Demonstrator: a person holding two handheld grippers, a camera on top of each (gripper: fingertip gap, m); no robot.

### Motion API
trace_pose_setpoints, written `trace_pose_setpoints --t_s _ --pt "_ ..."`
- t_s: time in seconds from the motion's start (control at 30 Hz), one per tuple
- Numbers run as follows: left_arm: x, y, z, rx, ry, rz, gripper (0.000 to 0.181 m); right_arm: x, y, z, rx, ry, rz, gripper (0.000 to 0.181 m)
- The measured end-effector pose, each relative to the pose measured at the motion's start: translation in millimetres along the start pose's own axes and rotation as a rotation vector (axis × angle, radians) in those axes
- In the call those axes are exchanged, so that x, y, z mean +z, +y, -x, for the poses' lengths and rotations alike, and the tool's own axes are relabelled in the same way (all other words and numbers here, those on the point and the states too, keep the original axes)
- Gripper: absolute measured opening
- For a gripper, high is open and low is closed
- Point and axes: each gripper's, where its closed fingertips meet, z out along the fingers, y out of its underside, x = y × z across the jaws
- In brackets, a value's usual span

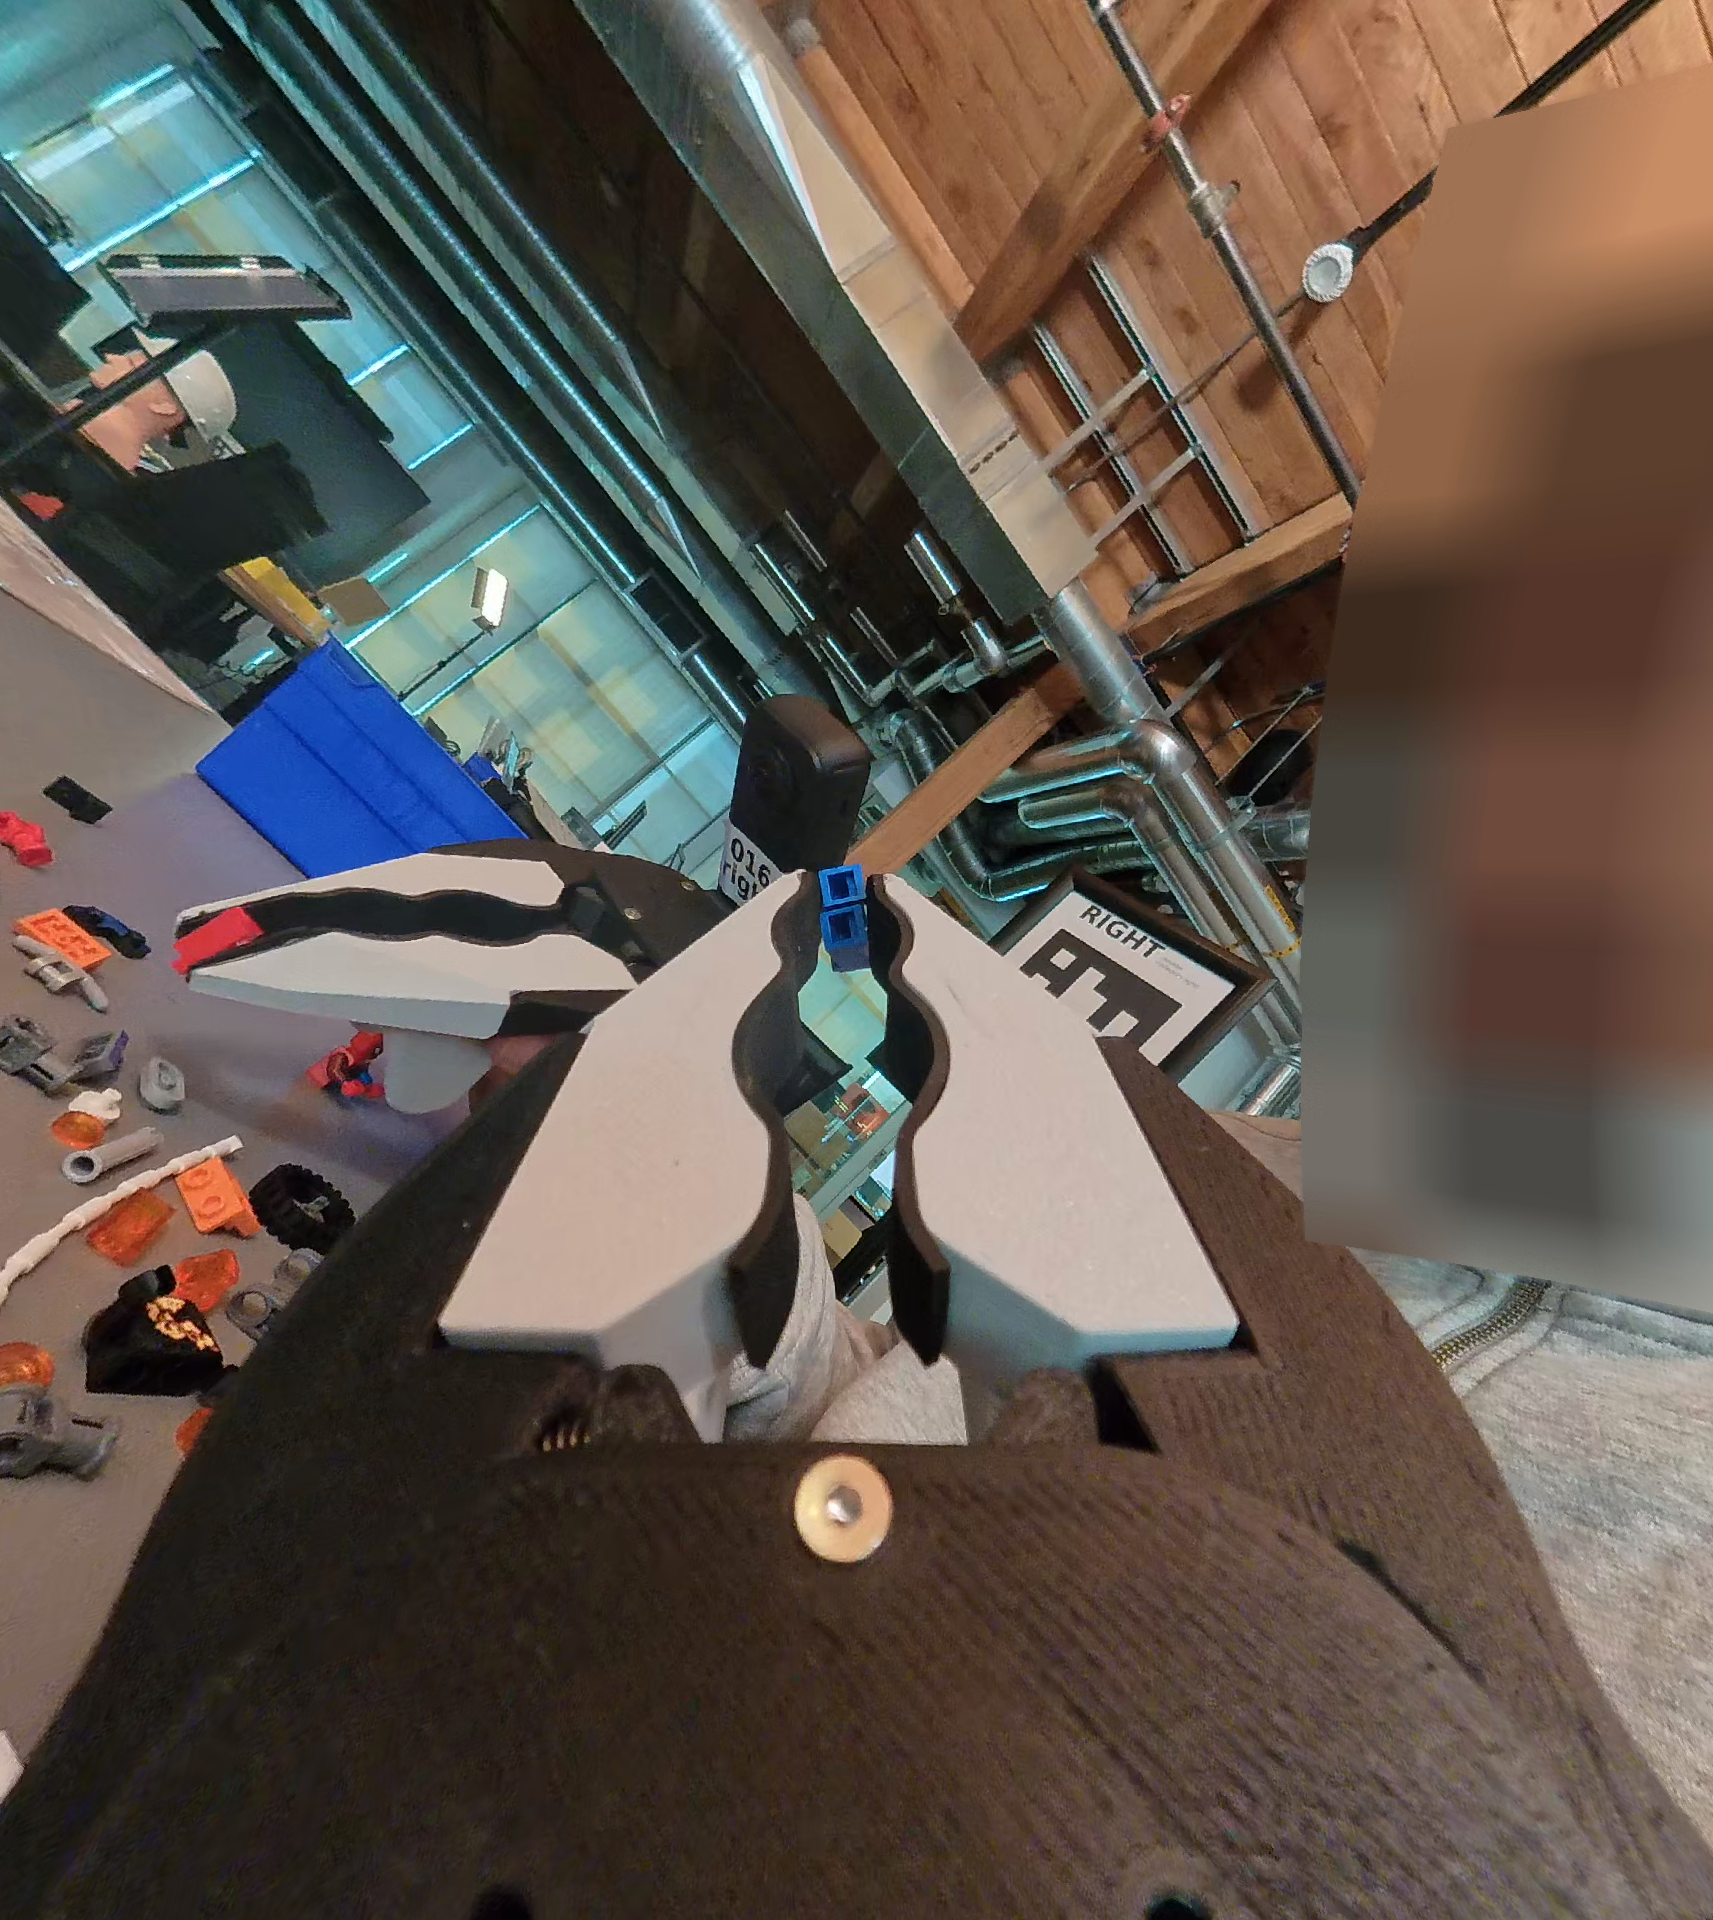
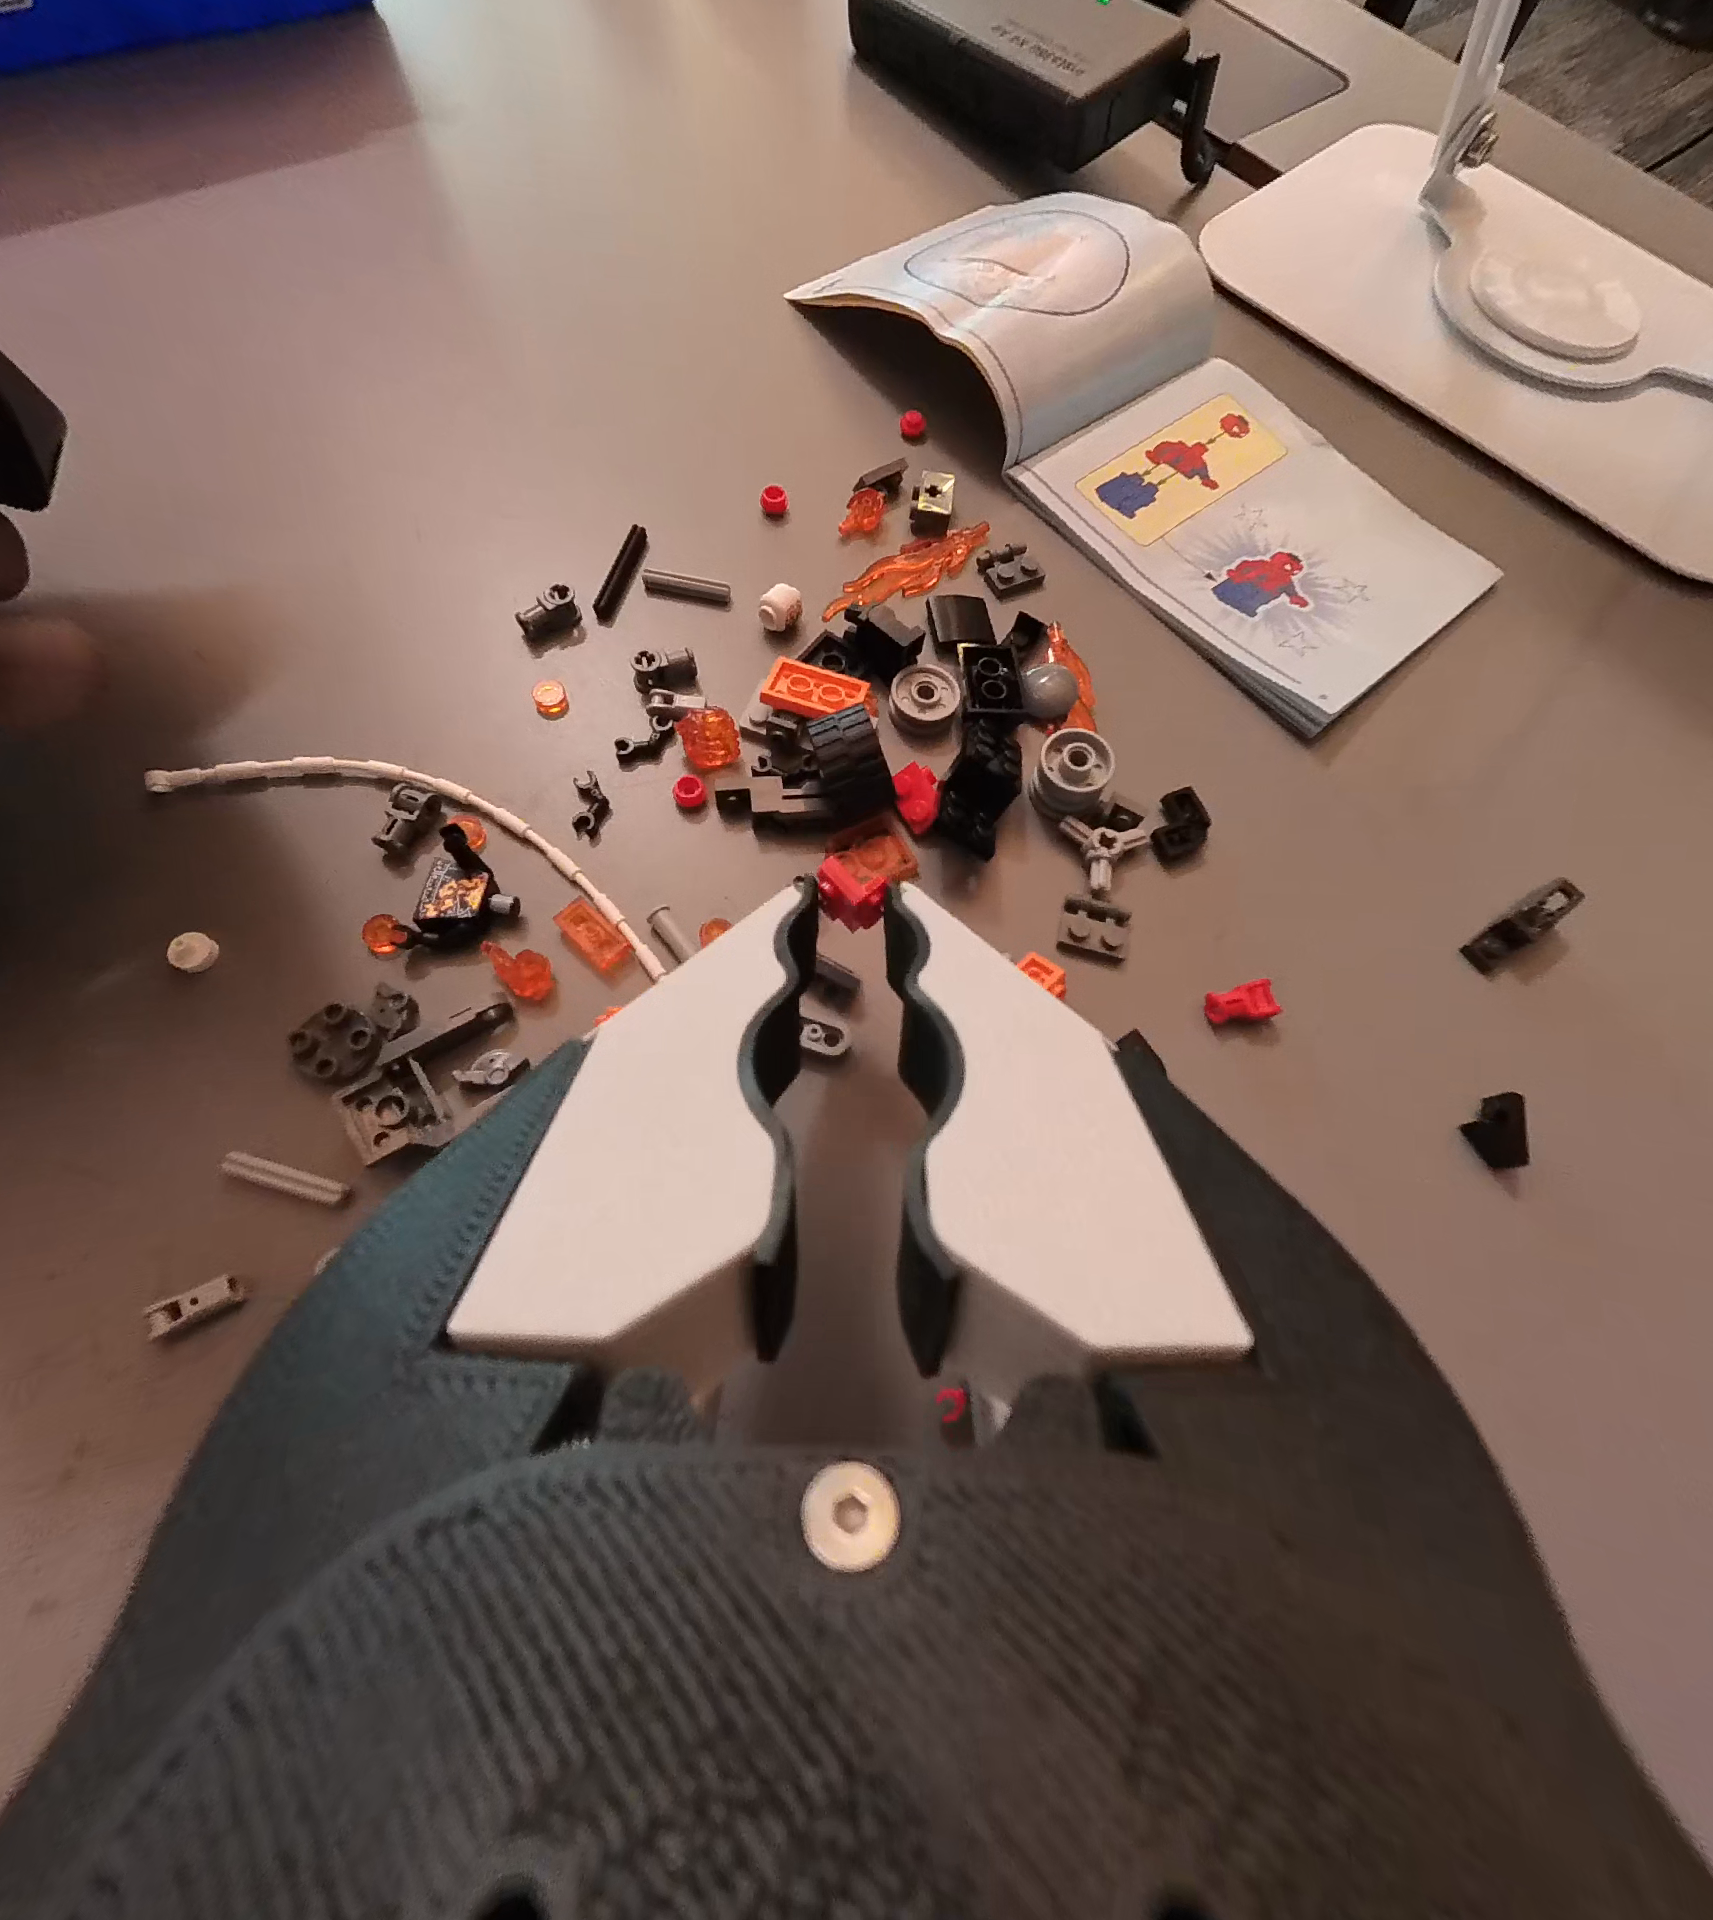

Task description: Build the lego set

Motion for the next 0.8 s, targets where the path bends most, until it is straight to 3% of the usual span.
trace_pose_setpoints --t_s 0.57,0.8 --pt "0 0 1 -0.004 -0.007 -0.001 0.007 5 12 -7 0.016 0.033 0.060 0.013" --pt "-1 -1 2 -0.004 -0.014 -0.006 0.006 1 3 -11 0.016 0.056 0.013 0.019"
